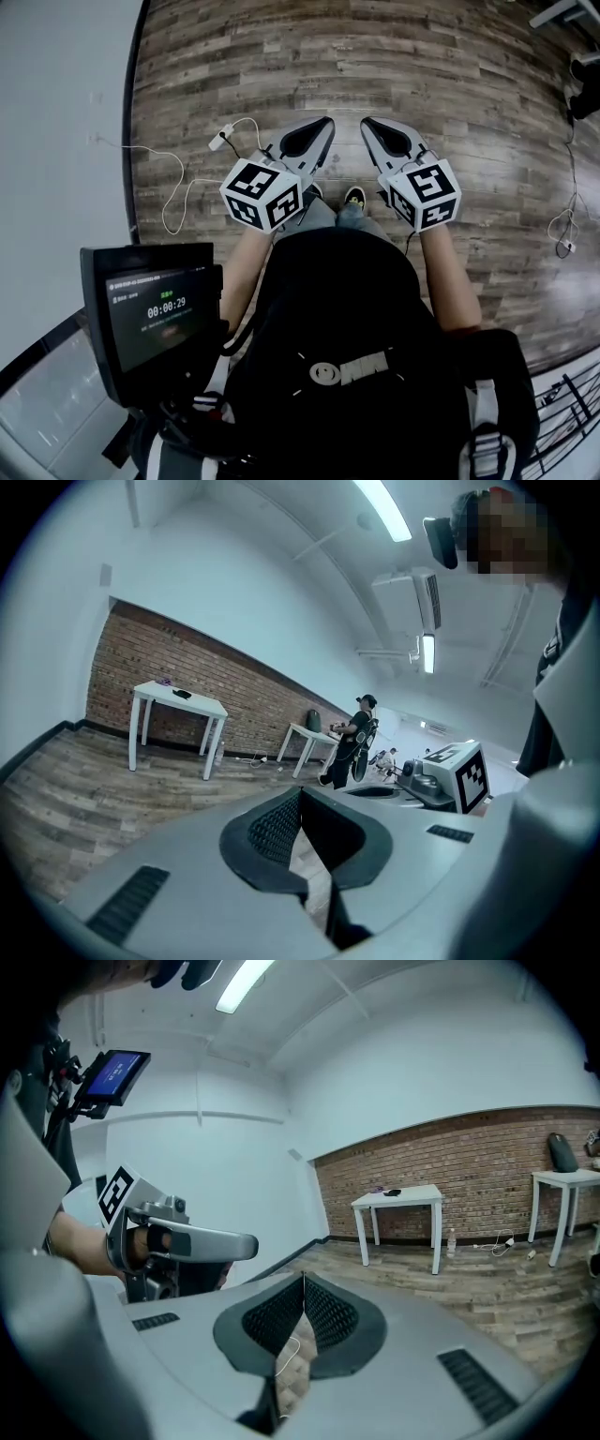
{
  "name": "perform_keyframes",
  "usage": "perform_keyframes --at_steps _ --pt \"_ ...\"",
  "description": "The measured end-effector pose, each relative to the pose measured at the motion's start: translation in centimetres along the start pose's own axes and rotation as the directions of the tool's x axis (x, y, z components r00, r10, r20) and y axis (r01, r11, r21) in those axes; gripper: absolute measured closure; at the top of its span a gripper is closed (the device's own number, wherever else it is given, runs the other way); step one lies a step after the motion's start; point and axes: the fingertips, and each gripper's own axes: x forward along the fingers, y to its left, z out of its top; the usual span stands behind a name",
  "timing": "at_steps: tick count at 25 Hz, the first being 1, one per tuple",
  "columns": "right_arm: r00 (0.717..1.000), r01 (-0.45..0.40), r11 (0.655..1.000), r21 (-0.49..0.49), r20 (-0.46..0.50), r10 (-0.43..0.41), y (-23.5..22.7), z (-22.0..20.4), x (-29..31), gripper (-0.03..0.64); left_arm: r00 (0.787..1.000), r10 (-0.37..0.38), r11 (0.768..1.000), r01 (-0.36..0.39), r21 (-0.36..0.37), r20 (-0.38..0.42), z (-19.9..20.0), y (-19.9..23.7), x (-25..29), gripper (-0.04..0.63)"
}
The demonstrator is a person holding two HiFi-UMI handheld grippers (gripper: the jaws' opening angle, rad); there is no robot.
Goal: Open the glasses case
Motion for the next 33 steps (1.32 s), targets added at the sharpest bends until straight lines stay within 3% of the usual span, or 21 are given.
perform_keyframes --at_steps 11,33 --pt "0.998 0.062 0.997 0.046 0.026 -0.064 -0.8 0.3 -0.3 0.611 1.0 -0.027 1.0 0.027 0.006 0.011 0.1 -1.2 0.9 0.591" --pt "0.997 0.054 0.998 0.027 0.048 -0.056 -0.3 0.7 -0.3 0.611 0.998 -0.07 0.998 0.07 0.01 0.005 -0.3 -2.0 1.5 0.591"
